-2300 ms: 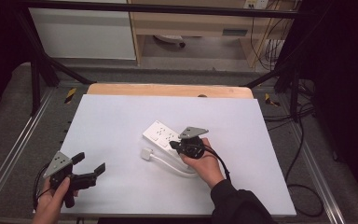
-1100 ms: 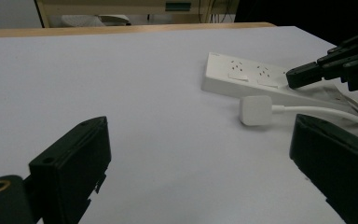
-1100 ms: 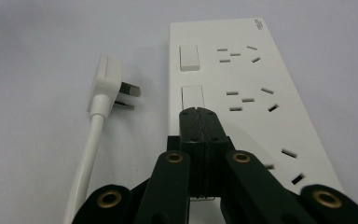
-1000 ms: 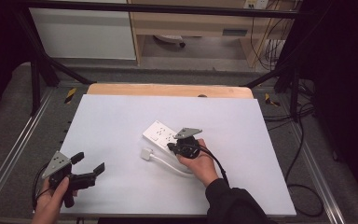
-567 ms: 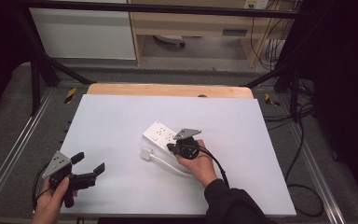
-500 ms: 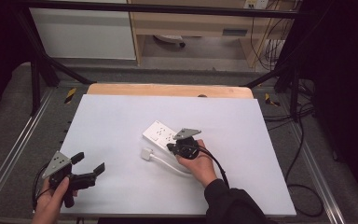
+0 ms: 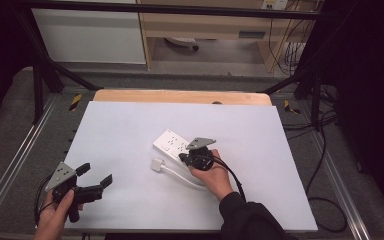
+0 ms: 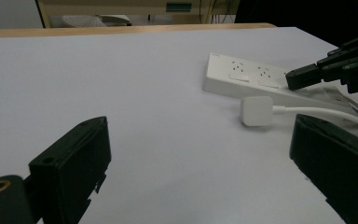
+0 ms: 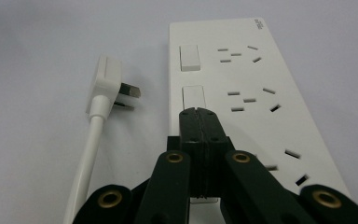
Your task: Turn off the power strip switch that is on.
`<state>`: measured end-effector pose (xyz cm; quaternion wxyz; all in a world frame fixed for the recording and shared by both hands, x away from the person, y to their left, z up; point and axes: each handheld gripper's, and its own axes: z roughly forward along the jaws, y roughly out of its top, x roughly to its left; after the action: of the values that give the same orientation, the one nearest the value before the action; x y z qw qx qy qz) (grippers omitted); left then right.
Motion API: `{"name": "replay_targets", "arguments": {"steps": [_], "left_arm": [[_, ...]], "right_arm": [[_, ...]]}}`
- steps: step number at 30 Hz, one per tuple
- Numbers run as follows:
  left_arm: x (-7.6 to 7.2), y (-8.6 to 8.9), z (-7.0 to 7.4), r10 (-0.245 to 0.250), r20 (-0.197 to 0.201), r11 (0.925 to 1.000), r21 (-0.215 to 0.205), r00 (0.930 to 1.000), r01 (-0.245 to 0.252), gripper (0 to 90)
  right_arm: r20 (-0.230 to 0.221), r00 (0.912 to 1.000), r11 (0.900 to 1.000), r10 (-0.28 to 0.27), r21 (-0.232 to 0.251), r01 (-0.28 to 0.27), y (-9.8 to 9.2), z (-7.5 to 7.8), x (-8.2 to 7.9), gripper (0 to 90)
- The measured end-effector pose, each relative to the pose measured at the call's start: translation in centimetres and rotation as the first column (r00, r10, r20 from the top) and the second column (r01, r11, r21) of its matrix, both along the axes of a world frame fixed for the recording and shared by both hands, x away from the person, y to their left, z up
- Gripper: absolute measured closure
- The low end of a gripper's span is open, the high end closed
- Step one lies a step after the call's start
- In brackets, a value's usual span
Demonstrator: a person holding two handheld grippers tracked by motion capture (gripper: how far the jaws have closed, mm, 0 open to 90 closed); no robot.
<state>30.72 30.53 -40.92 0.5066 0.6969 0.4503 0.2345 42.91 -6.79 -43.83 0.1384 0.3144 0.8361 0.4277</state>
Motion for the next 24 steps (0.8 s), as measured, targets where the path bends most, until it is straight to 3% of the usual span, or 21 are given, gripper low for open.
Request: {"name": "replay_targets", "arguments": {"steps": [24], "left_arm": [[-0.03,-0.01,0.04,-0.001,0.006,1.0000,-0.002,1.0000,0.001,5.3]], "right_arm": [[-0.004,0.9999,0.999,-0.011,0.034,0.011,-0.23,0.21,0.11,90.0]]}}
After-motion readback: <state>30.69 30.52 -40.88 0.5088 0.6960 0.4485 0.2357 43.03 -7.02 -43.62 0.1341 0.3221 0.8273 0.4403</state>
